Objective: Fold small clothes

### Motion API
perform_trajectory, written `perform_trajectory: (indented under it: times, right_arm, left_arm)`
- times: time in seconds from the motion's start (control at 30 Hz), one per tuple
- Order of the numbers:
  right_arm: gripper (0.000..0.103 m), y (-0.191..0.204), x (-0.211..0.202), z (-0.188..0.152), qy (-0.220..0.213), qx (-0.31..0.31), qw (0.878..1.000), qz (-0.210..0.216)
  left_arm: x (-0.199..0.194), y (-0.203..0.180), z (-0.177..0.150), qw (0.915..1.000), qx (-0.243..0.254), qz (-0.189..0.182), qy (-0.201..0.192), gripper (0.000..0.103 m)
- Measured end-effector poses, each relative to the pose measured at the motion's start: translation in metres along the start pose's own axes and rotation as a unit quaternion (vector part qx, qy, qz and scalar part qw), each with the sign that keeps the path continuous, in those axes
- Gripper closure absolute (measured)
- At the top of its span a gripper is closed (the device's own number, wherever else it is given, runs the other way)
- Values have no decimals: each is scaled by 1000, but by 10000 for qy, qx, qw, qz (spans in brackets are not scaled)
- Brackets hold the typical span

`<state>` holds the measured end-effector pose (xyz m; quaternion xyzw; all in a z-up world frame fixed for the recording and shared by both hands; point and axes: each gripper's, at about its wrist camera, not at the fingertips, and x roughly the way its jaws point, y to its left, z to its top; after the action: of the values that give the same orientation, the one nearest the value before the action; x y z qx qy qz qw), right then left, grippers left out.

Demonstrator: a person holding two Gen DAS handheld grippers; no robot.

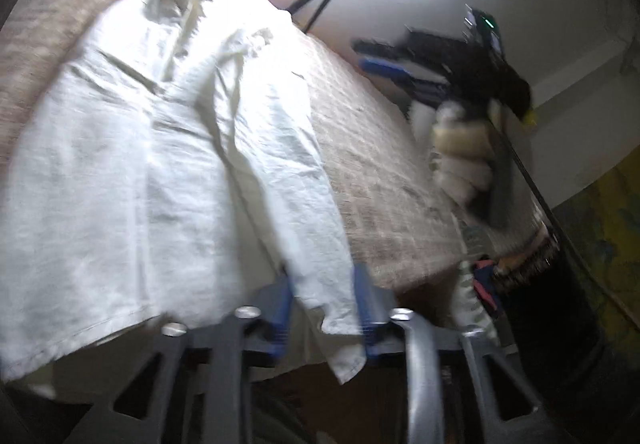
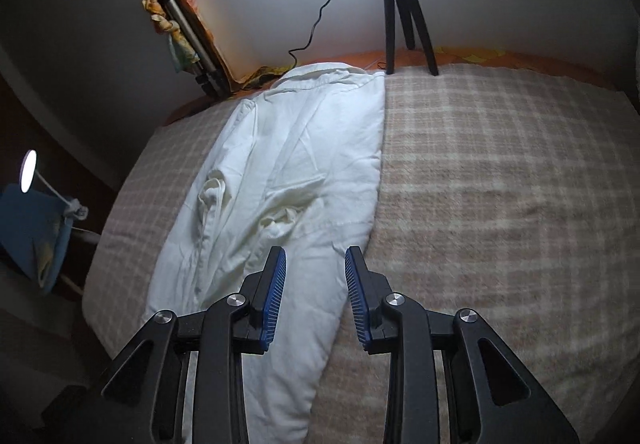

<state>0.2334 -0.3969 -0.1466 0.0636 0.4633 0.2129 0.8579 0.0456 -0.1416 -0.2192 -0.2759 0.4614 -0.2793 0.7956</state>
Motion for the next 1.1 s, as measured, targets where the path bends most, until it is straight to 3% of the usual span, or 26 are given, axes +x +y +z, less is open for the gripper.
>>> perform_trajectory:
  times: [0.13, 0.37, 0.57, 0.7, 0.87, 0.93, 1.1]
  right_arm:
    - [74, 11, -9, -33, -11, -80, 9999, 146]
    - [74, 48, -2, -104, 184, -591, 9981, -53]
    - [74, 51, 28, -133, 444, -567, 9971, -256]
    - [74, 57, 24, -152, 574, -838, 9938, -462]
    - [74, 56, 1, -144, 290, -789, 9957, -382]
    - [74, 58, 0, -135, 189, -748, 9964, -346]
    - [74, 58, 20, -110, 72, -644, 9975, -295]
  left_arm:
    - [-16, 1, 0, 9995, 99, 300, 17, 59]
    - [-46, 7, 6, 9980, 227, 574, -109, 55]
    - [-86, 16, 16, 9954, 404, 797, -342, 52]
    - [-110, 33, 41, 9876, 777, 1223, -608, 53]
    - [-106, 60, 98, 9761, 1348, 1587, -622, 83]
    - [-92, 68, 120, 9783, 1531, 1308, -488, 87]
    - [-50, 84, 161, 9751, 1822, 1244, -209, 88]
